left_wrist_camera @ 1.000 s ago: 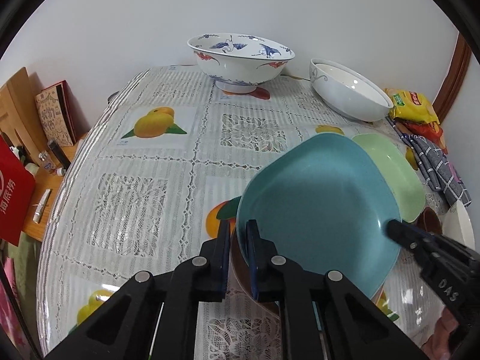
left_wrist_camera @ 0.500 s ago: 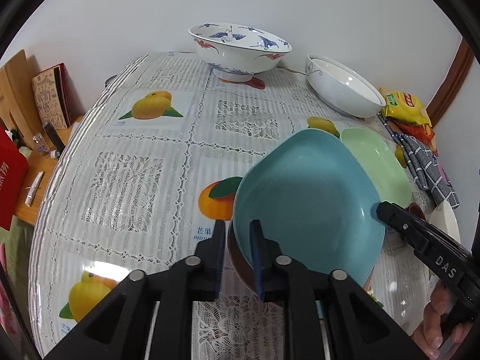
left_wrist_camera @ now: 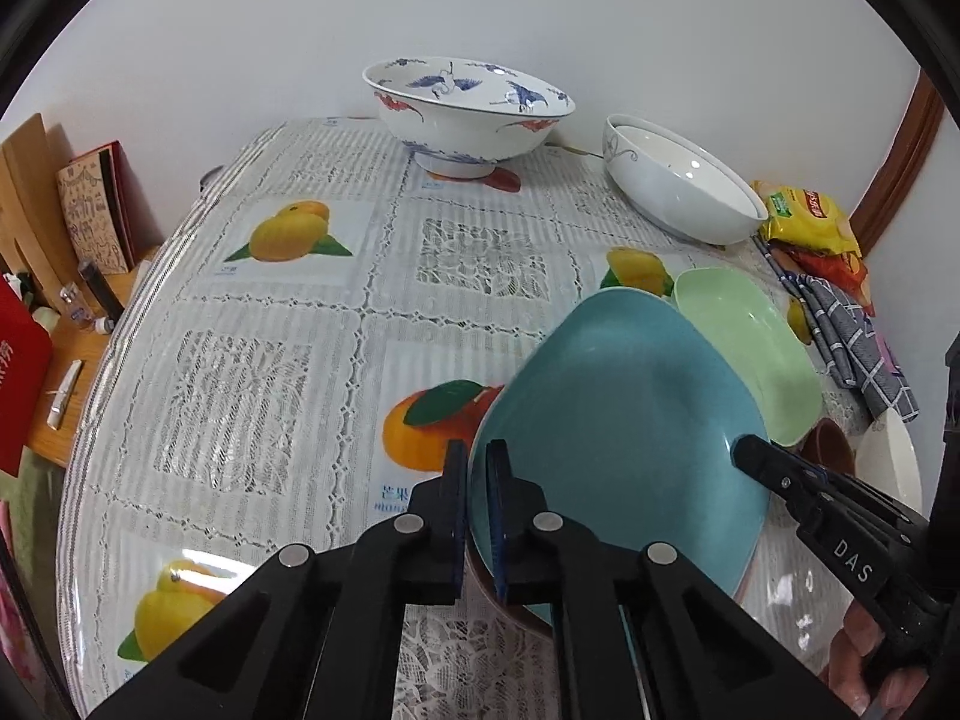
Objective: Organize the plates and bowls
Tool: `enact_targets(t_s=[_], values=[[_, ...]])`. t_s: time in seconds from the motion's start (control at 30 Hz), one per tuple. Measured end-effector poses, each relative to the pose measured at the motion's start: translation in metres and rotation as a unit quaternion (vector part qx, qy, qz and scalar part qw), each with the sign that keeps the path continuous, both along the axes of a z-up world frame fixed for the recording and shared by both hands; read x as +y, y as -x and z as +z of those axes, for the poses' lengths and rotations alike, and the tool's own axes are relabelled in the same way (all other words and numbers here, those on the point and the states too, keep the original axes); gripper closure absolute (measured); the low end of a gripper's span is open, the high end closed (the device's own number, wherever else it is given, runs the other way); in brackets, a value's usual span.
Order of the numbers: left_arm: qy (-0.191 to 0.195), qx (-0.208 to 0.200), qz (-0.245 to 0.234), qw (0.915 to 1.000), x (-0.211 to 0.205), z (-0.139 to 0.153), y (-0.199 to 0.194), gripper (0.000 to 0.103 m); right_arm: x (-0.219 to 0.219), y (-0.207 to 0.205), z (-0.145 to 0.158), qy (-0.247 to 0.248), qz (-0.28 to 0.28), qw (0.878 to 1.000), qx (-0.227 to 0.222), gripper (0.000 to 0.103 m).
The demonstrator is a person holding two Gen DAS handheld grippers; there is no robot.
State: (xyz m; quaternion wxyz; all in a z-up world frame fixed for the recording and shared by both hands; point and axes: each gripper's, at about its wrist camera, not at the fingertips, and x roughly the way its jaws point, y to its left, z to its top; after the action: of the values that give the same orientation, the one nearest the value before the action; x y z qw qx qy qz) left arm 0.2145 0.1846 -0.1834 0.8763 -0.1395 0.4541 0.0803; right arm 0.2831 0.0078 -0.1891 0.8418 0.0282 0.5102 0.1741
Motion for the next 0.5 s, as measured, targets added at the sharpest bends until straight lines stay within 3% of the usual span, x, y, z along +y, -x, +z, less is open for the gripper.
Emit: enact_targets(t_s=[0.27,0.33,0.47,0.5], values=[[0.013,0.004,0.002,0.9999,0.0006,-0.0022,0.0095,0.096,-0.0001,0.0036,0.0091,0.003,0.004,1.000,-0.004,0.097],[0.011,0.003,0.000,0.9999,-0.0008,-0.0013,0.0098,0.096,0.0023,0.0032,0.0046,0.015,0.012,1.000,0.004,0.091],[0.009,0.007,-0.001,0.9999,-0.0023,0.0007,0.0110,0.093,-0.0015,0.0019,0.0008,0.016,0.004,1.000,0.010,0.087],[0.009,0.008,-0.001,0.9999,-0.0025,0.0006,0.0111,0.092,-0.0029,0.0020,0.0019,0.016,0.004,1.000,0.008,0.082]])
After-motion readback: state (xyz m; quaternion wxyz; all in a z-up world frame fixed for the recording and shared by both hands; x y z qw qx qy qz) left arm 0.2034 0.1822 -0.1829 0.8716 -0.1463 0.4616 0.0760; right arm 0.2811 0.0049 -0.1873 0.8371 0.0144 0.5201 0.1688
